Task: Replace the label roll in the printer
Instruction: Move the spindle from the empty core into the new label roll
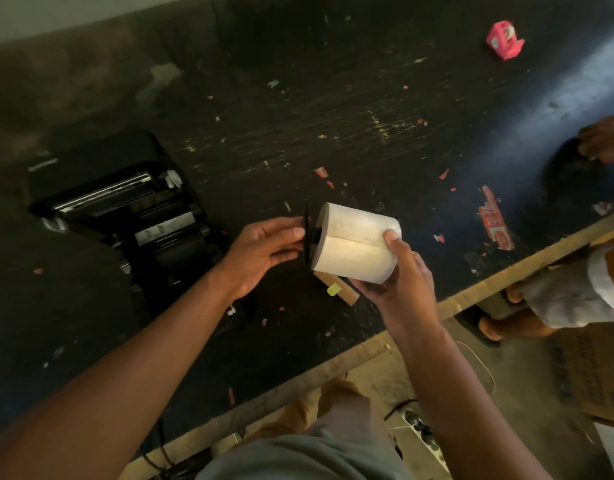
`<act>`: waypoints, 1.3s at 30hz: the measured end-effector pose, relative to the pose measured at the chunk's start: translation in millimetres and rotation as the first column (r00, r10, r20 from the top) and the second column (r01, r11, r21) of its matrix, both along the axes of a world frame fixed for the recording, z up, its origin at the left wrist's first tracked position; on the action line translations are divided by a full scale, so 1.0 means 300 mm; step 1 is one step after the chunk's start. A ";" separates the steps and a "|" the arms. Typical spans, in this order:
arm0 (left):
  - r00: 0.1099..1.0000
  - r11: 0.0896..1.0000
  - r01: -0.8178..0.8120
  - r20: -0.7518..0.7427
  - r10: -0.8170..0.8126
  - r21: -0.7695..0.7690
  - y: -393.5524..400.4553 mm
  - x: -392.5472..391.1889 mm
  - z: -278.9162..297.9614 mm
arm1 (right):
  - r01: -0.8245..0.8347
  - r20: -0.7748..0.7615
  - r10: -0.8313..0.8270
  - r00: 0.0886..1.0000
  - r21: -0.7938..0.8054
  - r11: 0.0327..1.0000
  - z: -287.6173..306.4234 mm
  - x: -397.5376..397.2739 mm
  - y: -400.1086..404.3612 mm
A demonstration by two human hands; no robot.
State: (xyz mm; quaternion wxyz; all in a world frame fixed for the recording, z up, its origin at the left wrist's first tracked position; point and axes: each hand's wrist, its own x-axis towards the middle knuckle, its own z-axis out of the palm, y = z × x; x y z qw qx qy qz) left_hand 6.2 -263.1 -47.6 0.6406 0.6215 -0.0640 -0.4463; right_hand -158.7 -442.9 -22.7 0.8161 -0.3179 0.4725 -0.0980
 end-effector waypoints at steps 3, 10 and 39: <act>0.994 1.000 -0.029 0.102 0.029 0.004 0.075 -0.017 0.020 | -0.059 -0.032 0.058 0.998 -0.022 0.998 0.008 0.018 0.063; 0.959 0.987 -0.159 0.237 0.155 -0.001 0.253 -0.067 0.026 | -0.177 -0.033 0.174 0.984 -0.151 0.973 0.034 0.065 0.201; 0.664 0.676 -0.735 0.146 0.733 -0.051 0.893 -0.303 -0.031 | -0.601 -0.272 0.823 0.499 -0.793 0.103 -0.033 0.335 0.713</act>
